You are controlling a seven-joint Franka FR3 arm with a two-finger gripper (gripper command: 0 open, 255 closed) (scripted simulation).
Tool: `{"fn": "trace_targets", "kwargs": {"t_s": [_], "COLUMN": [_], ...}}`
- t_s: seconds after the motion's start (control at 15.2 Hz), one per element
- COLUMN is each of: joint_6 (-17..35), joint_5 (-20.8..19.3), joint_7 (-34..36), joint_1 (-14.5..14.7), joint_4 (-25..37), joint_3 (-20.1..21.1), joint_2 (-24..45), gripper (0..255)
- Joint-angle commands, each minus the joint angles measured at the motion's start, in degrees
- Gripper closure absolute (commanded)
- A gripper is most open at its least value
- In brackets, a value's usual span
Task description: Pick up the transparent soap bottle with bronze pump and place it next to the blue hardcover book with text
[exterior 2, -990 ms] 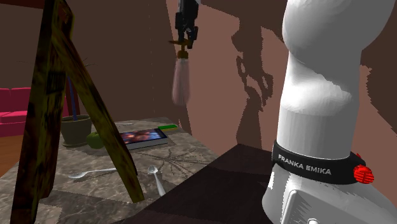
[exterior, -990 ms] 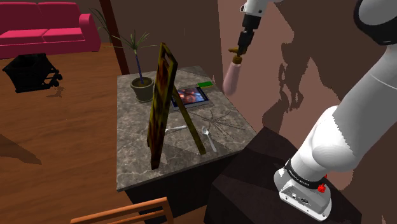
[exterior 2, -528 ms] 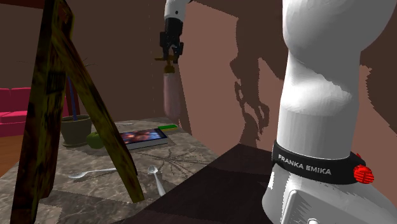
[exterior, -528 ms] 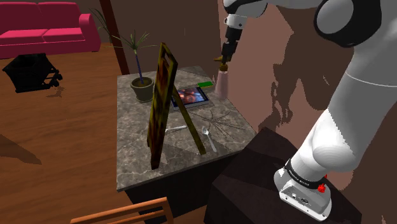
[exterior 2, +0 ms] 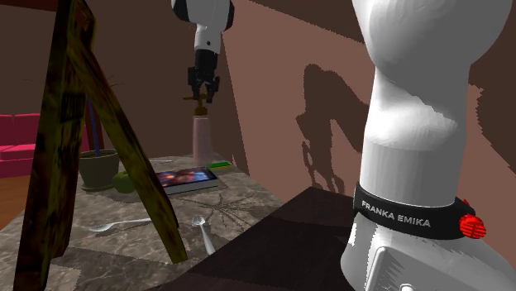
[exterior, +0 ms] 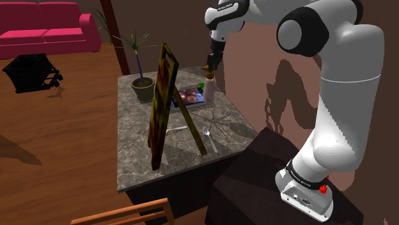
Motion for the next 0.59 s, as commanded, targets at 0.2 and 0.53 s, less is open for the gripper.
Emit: {"fn": "trace_targets", "kwargs": {"t_s": [0.2,0.53], "joint_6": [1.96,4.97], "joint_5": [2.56,3.40], "joint_7": [0.26,-0.65], "joint_1": [-0.76,-0.81], "joint_4": [4.43,2.54], "joint_3": [1.55,1.97], "joint_2": [6.64,7.95], "gripper": [255,255]}}
